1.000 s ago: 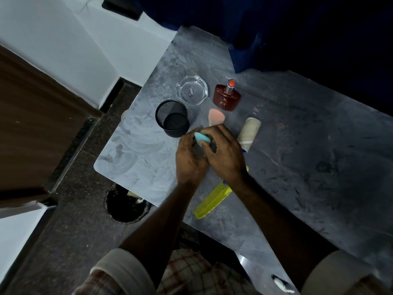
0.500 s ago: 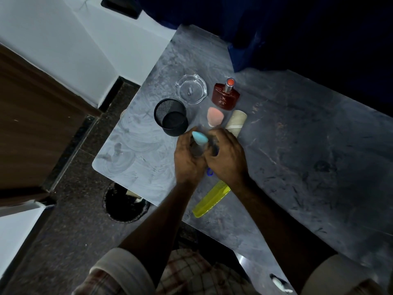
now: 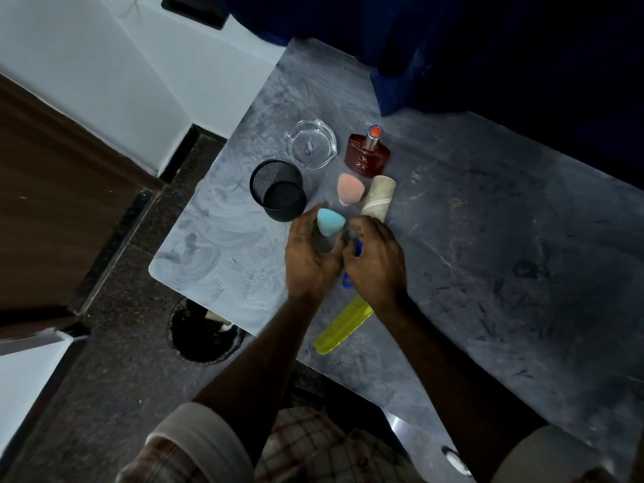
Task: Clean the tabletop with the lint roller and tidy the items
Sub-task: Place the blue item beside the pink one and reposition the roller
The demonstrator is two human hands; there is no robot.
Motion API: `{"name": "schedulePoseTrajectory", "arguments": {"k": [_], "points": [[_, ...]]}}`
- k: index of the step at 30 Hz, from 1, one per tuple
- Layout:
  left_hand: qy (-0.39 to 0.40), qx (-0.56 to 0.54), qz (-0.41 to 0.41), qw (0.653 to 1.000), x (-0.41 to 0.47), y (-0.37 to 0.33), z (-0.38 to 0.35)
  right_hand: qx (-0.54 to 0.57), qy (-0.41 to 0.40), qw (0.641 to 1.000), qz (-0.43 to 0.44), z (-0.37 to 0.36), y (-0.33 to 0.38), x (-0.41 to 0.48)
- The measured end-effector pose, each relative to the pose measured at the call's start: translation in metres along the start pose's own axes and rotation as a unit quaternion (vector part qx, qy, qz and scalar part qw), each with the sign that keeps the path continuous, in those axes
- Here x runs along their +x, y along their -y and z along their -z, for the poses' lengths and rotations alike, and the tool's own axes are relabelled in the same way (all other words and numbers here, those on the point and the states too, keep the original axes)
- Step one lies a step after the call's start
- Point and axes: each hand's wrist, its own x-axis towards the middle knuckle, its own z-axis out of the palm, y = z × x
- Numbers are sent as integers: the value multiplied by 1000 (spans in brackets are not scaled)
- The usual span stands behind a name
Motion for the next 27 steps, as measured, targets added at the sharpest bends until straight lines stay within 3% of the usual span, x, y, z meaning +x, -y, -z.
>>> {"name": "schedulePoseTrajectory", "arguments": {"k": [27], "points": [[11,-10,4,1000,5,-2,0,16,-13,999,-24,-5,-2,2]]}}
